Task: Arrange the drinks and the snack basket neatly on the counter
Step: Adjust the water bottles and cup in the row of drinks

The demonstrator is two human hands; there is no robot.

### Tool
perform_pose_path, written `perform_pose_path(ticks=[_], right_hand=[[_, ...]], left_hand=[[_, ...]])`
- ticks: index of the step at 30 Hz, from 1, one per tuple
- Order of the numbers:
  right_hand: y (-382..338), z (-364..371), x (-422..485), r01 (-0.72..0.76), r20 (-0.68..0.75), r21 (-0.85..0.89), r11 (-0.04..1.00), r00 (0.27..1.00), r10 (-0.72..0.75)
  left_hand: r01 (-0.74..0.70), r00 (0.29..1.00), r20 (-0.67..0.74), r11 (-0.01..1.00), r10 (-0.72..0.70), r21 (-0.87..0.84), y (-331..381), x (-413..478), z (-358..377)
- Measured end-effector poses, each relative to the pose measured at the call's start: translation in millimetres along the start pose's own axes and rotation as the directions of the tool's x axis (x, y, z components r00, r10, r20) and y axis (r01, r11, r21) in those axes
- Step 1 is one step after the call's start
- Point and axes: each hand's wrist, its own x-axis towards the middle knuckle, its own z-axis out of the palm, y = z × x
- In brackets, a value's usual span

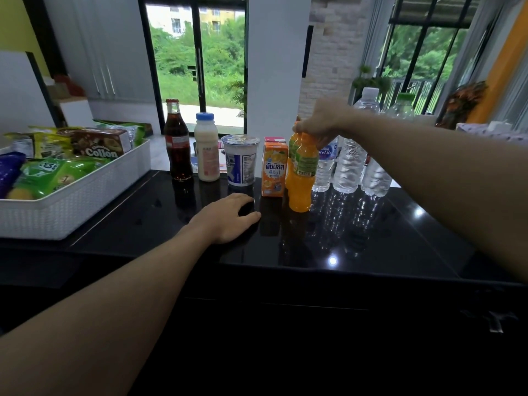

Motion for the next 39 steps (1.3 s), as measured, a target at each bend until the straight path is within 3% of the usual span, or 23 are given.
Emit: perform_pose_path(ticks=[11, 17, 26, 32, 39], right_hand=[[-5.5, -13.0, -5.1, 0.008, 0.019, 0.021, 1.000, 1.000, -0.008], [-11.2, -26.9, -16.8, -0.070, 0.236, 0.064, 0.995, 0.970, 0.054], [-9.3, -20.5, -25.5, 0.029, 0.101, -0.019, 0.999, 0.994, -0.027], [-7.2, -23.9, -26.4, 0.040, 0.193, 0.028, 0.999, 0.980, -0.044], [-5.7, -22.6, -27.7, 0.041, 0.164, -0.011, 0.999, 0.986, -0.039]], left_hand=[[0.009, 1.000, 0.005, 1.000, -0.009, -0.001, -1.2, 2.0, 0.8], [0.003, 1.000, 0.005, 1.000, -0.003, -0.006, -3.3, 2.7, 1.0], [-0.012, 1.000, -0.008, 1.000, 0.012, -0.013, -5.0, 2.7, 2.2], [-0.020, 1.000, -0.007, 1.000, 0.020, -0.006, -5.3, 2.8, 2.7], [-0.002, 1.000, 0.004, 1.000, 0.002, -0.012, -4.5, 2.7, 1.2]])
